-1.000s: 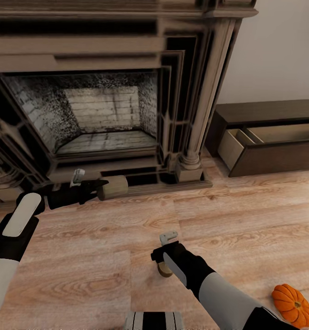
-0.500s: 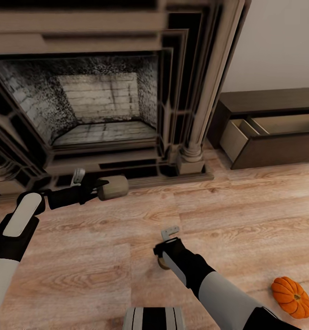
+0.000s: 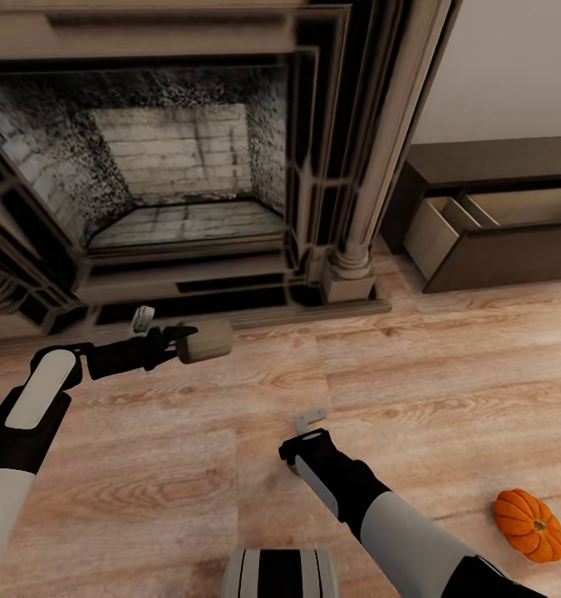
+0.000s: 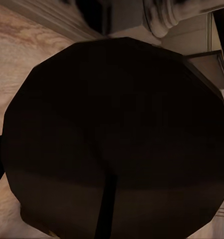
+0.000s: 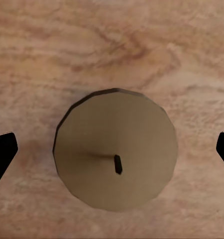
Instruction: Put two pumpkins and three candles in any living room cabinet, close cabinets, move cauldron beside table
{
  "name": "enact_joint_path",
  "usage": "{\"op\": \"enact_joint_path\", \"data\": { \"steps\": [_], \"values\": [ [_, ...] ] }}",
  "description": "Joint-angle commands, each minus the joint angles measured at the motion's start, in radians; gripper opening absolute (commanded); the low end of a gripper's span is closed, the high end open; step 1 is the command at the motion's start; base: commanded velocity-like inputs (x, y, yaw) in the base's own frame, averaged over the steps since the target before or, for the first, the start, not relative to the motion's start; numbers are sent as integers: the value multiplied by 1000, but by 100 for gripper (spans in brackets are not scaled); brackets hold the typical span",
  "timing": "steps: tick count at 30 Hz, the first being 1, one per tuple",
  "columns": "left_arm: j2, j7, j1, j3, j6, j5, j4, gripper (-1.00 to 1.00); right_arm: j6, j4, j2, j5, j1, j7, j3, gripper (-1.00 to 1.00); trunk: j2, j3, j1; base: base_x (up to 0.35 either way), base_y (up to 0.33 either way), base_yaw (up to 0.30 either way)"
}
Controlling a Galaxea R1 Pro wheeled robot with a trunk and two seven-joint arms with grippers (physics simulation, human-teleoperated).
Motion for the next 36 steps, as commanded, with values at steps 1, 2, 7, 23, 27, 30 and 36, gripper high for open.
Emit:
{"op": "enact_joint_path", "data": {
  "steps": [1,2,7,23,27,30,36],
  "values": [
    [0,-1,0,0,0,1,0,-100,0,0,0,0,0,0,0,100,0,-4,0,0,0,0],
    [0,-2,0,0,0,1,0,-100,-1,0,0,0,0,0,0,100,-1,-8,1,0,0,0],
    [0,-6,3,-2,-6,-4,6,-100,-6,-6,0,-4,3,-6,2,100,-2,-23,3,0,0,0],
    [-3,-14,54,0,-8,2,0,-100,-1,-10,0,-2,-8,4,2,100,-3,-50,6,0,0,0],
    [-3,-14,54,0,-9,1,-1,-100,-1,-9,0,1,-8,1,2,100,-4,-62,7,0,0,0],
    [-3,-14,54,1,-8,2,-1,-100,-1,-10,0,2,-8,0,2,100,-4,-62,7,0,0,0],
    [-4,-14,54,0,-8,1,1,-100,-1,-11,0,2,-8,0,2,100,-4,-62,7,21,-23,0]
  ]
}}
